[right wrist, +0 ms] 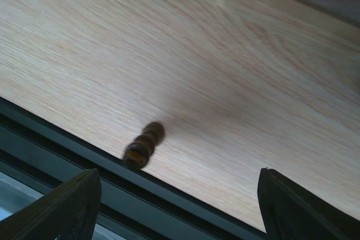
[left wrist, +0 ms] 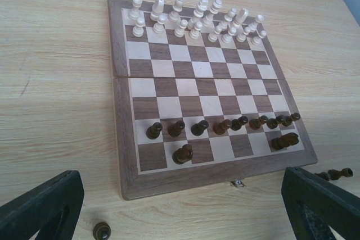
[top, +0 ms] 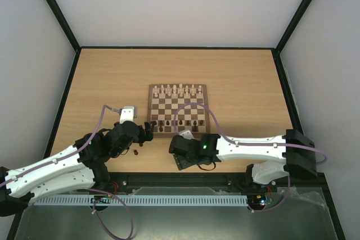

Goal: Set up the chess pieces on the board
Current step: Pick up the chess piece at the center of the board.

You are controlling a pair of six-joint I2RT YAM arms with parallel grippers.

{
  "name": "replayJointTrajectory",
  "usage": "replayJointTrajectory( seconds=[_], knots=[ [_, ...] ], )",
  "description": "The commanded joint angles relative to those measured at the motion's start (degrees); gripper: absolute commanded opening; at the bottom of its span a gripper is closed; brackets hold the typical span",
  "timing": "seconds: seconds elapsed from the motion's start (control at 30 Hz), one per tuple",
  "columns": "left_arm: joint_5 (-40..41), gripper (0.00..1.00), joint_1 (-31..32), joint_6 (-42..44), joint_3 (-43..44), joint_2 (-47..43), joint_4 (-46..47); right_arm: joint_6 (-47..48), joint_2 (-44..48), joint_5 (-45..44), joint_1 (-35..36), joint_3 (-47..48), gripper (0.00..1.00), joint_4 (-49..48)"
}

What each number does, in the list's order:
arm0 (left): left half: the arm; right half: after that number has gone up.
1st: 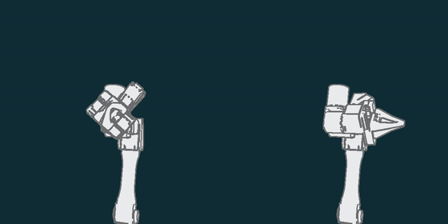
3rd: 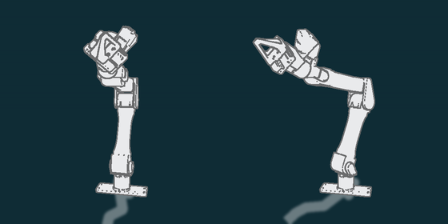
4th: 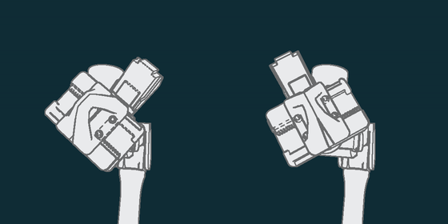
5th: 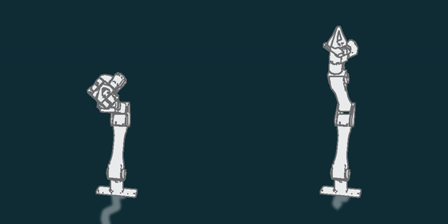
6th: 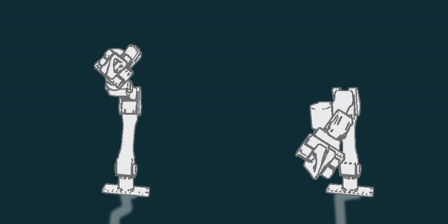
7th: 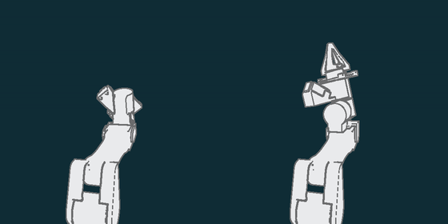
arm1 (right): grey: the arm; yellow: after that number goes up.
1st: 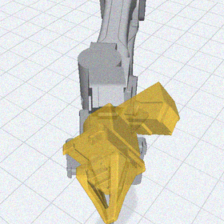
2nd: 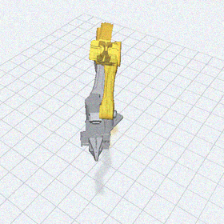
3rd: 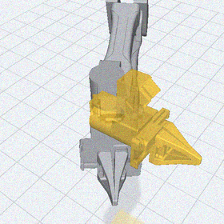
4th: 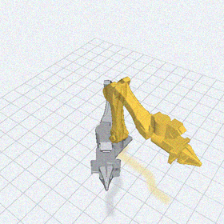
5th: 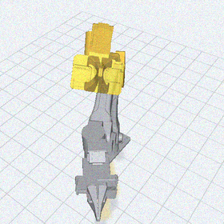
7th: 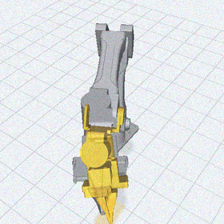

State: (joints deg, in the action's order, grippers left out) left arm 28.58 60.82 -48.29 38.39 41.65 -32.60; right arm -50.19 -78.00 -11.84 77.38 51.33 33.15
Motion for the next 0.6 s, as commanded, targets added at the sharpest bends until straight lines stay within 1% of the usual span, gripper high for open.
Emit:
replayJointTrajectory(
  seconds=[0.0, 0.07, 0.13, 0.2, 0.27, 0.4, 0.57],
  knots=[
    [-0.7, 0.99, -0.3, 1.3, -0.5, -0.3, 0.8, -0.5, -3.3, 0.7, 1.8, 4.0, 0.74, 1.6],
    [-1.0, 0.99, -0.3, 1.4, -0.7, -0.6, 1.0, -0.5, -4.8, 1.1, 2.5, 5.1, 0.69, 2.0],
    [-1.3, 0.99, -0.4, 1.6, -1.0, -1.1, 1.4, -0.9, -6.2, 1.2, 3.0, 5.8, 0.66, 2.5],
    [-1.9, 0.99, -0.3, 1.9, -1.0, -1.4, 1.7, -1.6, -7.2, 1.2, 3.7, 6.3, 0.59, 2.4],
    [-2.3, 0.99, -0.3, 2.3, -1.0, -1.4, 1.9, -2.6, -8.1, 0.9, 4.3, 6.4, 0.55, 2.6],
    [-2.7, 0.99, -0.3, 2.8, -1.1, -1.4, 2.5, -3.7, -10.3, 0.3, 4.4, 6.8, 0.44, 3.0],
    [-2.9, 0.99, -0.3, 3.2, -1.3, -1.6, 3.1, -3.9, -12.7, -1.2, 4.4, 8.0, 0.37, 4.0]
  ],
)
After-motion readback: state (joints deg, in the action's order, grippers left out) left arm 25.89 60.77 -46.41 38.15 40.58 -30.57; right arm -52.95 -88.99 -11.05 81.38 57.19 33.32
